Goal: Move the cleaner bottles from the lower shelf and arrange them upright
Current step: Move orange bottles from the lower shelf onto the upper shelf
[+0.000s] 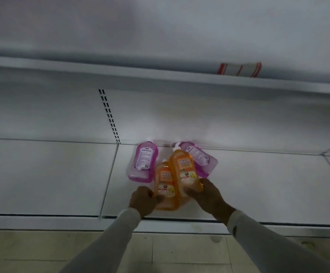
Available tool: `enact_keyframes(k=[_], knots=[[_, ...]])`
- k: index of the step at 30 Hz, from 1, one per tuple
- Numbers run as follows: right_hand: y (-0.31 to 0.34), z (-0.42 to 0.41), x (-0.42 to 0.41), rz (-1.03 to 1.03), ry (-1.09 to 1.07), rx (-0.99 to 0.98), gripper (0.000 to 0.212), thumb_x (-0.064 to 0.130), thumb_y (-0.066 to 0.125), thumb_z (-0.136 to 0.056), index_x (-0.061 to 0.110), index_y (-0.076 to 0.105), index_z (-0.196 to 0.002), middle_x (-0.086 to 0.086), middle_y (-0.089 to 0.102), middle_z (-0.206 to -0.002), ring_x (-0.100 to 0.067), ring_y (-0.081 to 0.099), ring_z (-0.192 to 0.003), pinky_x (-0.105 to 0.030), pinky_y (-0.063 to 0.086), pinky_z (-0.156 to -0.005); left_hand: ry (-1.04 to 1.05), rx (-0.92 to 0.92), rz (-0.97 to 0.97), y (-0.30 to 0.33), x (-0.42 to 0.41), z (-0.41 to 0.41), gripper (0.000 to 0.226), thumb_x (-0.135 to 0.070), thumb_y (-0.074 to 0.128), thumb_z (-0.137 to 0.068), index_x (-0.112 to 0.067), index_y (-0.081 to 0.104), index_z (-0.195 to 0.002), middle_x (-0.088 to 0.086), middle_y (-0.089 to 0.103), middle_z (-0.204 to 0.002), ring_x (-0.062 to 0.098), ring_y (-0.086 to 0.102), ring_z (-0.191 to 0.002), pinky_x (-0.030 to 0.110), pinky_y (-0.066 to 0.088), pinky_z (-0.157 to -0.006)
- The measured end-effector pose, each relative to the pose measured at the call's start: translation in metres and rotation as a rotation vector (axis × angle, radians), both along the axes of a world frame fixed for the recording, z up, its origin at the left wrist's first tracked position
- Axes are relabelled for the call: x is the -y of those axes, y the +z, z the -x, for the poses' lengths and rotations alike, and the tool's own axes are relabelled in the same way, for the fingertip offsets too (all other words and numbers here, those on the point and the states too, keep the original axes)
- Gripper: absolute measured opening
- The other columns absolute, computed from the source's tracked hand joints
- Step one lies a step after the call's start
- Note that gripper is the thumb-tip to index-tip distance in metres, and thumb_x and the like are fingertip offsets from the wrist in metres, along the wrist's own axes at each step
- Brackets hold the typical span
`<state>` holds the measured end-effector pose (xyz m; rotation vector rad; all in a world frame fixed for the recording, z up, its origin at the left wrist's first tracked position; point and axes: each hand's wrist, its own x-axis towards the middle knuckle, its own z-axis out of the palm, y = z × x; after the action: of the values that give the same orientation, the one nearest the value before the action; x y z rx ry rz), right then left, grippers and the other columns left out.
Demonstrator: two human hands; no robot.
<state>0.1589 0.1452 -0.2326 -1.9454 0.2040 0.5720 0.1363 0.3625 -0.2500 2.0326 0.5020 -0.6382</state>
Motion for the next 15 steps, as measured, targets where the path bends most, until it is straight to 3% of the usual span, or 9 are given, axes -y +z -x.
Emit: enact_keyframes(k=[2,4,8,10,12,15], knots=[[-0.013,0.02,-0.003,0.073,-0.031,-0.028,0.034,0.045,0.074,-0.08,0.028,0.063,-0.107,0.014,0.07,-0.096,-0.001,0.066,-0.085,-0.023,0.056,-0.076,-0.044,0.004,-0.039,0.0,-0.019,0.009,0.029,-0.038,0.071,-0.082,-0.011,0.069,-0.088,0.004,0.07,-0.082,0.016,0.067,-0.074,0.025,0.054,-0.069],[-0.023,0.034,-0.006,0.183,-0.065,-0.029,0.046,0.06,0.075,-0.07,0.029,0.063,-0.102,0.011,0.071,-0.094,-0.005,0.068,-0.086,-0.029,0.057,-0.077,-0.054,0.006,-0.054,0.0,-0.037,0.019,0.031,-0.04,0.07,-0.082,-0.01,0.068,-0.087,0.005,0.069,-0.081,0.014,0.065,-0.072,0.02,0.049,-0.062],[-0.023,0.04,-0.008,0.23,-0.078,-0.063,0.053,0.061,0.075,-0.067,0.026,0.061,-0.103,0.006,0.069,-0.095,-0.01,0.066,-0.086,-0.03,0.057,-0.074,-0.084,-0.049,-0.028,-0.002,-0.063,0.027,0.031,-0.038,0.073,-0.081,-0.008,0.068,-0.085,0.008,0.069,-0.083,0.021,0.066,-0.078,0.037,0.058,-0.076],[-0.024,0.036,-0.009,0.229,-0.076,-0.044,0.065,0.069,0.072,-0.064,0.025,0.06,-0.11,0.004,0.069,-0.102,-0.013,0.067,-0.089,-0.035,0.059,-0.079,-0.08,-0.043,0.0,-0.001,-0.066,0.023,0.028,-0.037,0.074,-0.08,-0.011,0.065,-0.088,0.006,0.068,-0.09,0.02,0.066,-0.085,0.035,0.057,-0.076],[-0.021,0.026,-0.011,0.206,-0.102,-0.04,0.057,0.063,0.07,-0.071,0.024,0.058,-0.111,0.004,0.068,-0.103,-0.014,0.068,-0.091,-0.033,0.058,-0.077,-0.023,-0.014,0.006,0.001,-0.061,0.016,0.033,-0.043,0.074,-0.078,-0.018,0.06,-0.094,0.0,0.065,-0.093,0.019,0.064,-0.088,0.029,0.053,-0.072],[-0.02,0.006,-0.018,0.193,-0.062,-0.071,0.037,0.049,0.069,-0.081,0.022,0.06,-0.104,0.003,0.07,-0.097,-0.012,0.068,-0.084,-0.024,0.054,-0.069,0.012,0.032,-0.003,-0.004,-0.051,0.001,0.042,-0.055,0.073,-0.073,-0.02,0.066,-0.097,-0.001,0.071,-0.092,0.017,0.067,-0.084,0.036,0.056,-0.08]])
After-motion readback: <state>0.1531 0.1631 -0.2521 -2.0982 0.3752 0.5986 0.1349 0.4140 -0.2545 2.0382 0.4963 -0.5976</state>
